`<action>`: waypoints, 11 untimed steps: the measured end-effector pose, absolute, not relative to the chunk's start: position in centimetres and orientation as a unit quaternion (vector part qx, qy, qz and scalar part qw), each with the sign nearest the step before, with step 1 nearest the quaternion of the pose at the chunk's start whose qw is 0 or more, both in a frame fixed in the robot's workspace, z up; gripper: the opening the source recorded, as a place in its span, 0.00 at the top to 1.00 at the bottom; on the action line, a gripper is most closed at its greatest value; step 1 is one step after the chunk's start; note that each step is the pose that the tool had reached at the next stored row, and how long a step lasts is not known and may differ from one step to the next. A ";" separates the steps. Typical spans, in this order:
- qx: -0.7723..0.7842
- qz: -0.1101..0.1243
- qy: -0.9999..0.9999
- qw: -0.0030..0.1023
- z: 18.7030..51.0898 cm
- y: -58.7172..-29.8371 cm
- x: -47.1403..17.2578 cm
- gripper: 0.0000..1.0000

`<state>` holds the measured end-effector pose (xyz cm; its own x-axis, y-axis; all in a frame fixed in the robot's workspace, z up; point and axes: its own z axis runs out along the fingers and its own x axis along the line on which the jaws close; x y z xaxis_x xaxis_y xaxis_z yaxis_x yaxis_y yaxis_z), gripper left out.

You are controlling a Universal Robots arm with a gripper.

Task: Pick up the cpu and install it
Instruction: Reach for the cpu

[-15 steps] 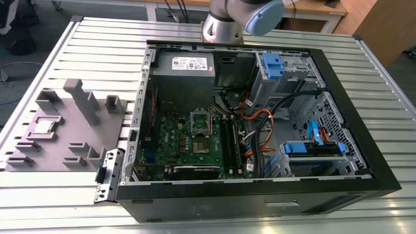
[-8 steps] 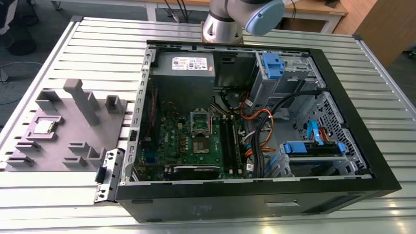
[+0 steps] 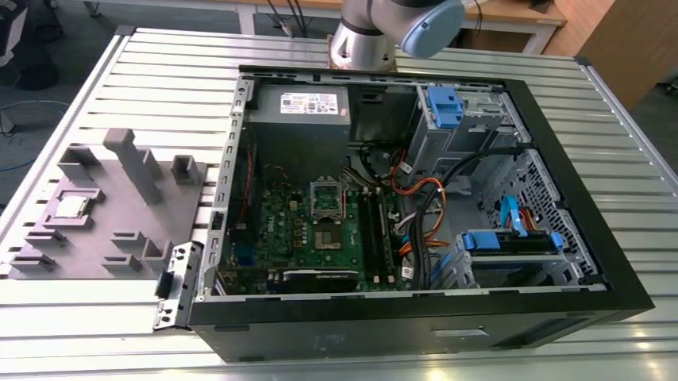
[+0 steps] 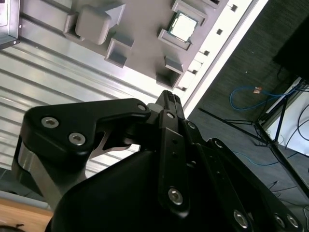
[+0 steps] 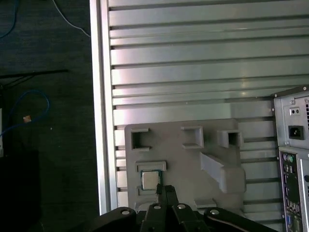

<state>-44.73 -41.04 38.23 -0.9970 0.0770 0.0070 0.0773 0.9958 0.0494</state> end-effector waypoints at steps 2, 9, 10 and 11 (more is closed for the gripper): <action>-0.039 -0.025 -0.999 0.003 37.9 -41.6 -44.7 0.89; -0.039 -0.025 -0.999 0.003 36.6 -42.7 -44.7 0.89; -0.039 -0.025 -0.999 0.003 36.4 -42.8 -44.7 0.89; -0.039 -0.025 -0.999 0.003 36.2 -42.8 -44.7 0.89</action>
